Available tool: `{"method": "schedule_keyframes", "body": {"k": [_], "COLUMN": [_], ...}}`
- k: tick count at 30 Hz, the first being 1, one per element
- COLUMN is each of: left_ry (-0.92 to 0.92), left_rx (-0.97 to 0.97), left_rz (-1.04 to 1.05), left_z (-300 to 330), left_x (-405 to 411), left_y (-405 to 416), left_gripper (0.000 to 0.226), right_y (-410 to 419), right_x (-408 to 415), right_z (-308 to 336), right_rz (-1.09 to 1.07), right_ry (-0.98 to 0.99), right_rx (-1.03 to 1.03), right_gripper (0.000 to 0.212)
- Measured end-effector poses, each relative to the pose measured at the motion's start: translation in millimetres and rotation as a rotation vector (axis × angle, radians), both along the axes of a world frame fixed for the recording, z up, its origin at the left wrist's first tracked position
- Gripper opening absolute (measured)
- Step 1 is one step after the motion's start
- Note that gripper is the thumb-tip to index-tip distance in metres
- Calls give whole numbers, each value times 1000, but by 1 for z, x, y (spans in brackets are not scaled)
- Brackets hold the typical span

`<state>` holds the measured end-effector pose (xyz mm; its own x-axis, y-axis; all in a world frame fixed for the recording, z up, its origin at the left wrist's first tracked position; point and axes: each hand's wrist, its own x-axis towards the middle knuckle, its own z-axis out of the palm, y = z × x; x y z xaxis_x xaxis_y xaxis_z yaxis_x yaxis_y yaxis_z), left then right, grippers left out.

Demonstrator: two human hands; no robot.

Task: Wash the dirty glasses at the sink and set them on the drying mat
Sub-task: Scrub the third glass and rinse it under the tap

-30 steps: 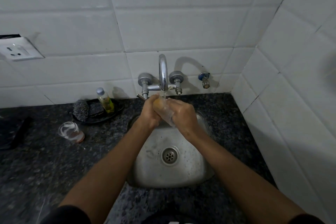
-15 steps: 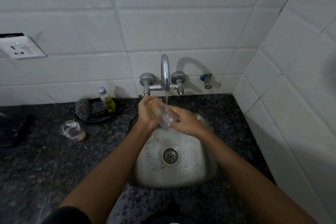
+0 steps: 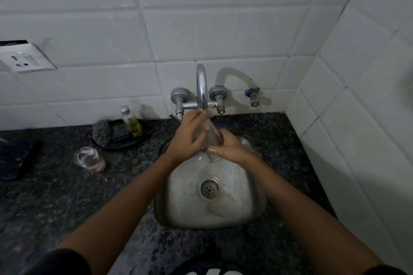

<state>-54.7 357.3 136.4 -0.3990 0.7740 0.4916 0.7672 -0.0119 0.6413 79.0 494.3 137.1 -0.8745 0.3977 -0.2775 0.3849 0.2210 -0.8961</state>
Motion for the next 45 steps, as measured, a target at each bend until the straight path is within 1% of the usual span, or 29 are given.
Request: {"method": "schedule_keyframes", "body": {"k": [2, 4, 7, 9, 11, 13, 15, 18, 19, 20, 22, 23, 24, 25, 26, 28, 29, 30, 33, 34, 35, 36, 37, 39, 40, 41, 42, 44, 45], "left_ry": [385, 536, 632, 642, 600, 506, 480, 511, 493, 467, 430, 419, 413, 418, 441, 461, 449, 435, 385, 371, 360, 361, 370, 400, 416, 427, 434, 436, 431], "left_rx": [-137, -246, -338, -332, -311, -312, -299, -297, -309, -317, -295, -271, -255, -249, -239, -230, -236, -245, -277, -273, -270, -265, -265, -255, -251, -249, -243, -229, -227], "left_rz": [-181, -291, -299, -236, -194, -168, -126, -88, -89, -90, -93, -96, -99, -99, -89, -71, -70, -76, -115, -117, -116, -114, -114, -97, -82, -71, -71, -94, -106], "left_z": [-6, -10, -12, -11, -8, -3, -1, -7, -9, -11, -10, -8, -6, -4, -3, -3, -4, -7, -11, -13, -12, -11, -11, -10, -11, -12, -12, -10, -8], "left_x": [-9, -17, -25, -24, -22, -21, -21, -19, -17, -15, -14, -15, -15, -14, -14, -14, -13, -13, -11, -13, -14, -15, -14, -11, -9, -7, -6, -5, -6], "left_y": [-9, -17, -20, -16, -9, -6, -7, -9, -9, -10, -10, -8, -8, -7, -6, -4, -4, -5, -8, -8, -9, -9, -9, -9, -8, -7, -6, -2, -1], "left_gripper": [52, 64, 78, 69, 63, 60, 56, 52, 53, 54, 54, 53, 53, 53, 51, 47, 46, 47, 55, 56, 55, 54, 51, 48, 48, 48, 46, 47, 49], "right_y": [3, 7, 9, 5, -1, -4, -1, 6, 7, 6, 1, -2, -3, -4, -5, -2, -1, 0, 1, -1, -3, -4, -4, 0, 3, 6, 7, 9, 10], "right_x": [3, 5, 8, 9, 9, 10, 11, 10, 10, 10, 10, 11, 11, 11, 12, 9, 10, 11, 14, 14, 14, 14, 14, 12, 12, 13, 14, 16, 16], "right_z": [3, 4, 8, 15, 18, 16, 18, 27, 28, 30, 25, 21, 17, 18, 21, 27, 31, 32, 26, 24, 22, 23, 23, 28, 29, 30, 31, 24, 19], "right_rz": [-28, -5, 48, 68, 107, 96, 28, -26, 5, 30, 88, 118, 100, 60, -2, -84, -90, -59, 130, 190, 190, 148, 89, -18, -36, -15, 28, 157, 201], "right_ry": [-21, -48, -69, -31, 33, 126, 164, -38, -58, -33, 72, 134, 181, 195, 174, 77, 58, 55, 180, 224, 245, 233, 190, 29, -10, 6, 56, 159, 194], "right_rx": [16, 54, 230, 455, 743, 833, 641, 84, 81, 229, 675, 821, 850, 768, 582, 40, -87, 13, 790, 905, 885, 775, 598, 112, 1, 56, 242, 697, 821], "right_gripper": [51, 56, 55, 58, 71, 77, 77, 56, 50, 49, 58, 64, 70, 73, 72, 59, 53, 52, 66, 70, 72, 74, 74, 64, 56, 49, 48, 62, 71]}}
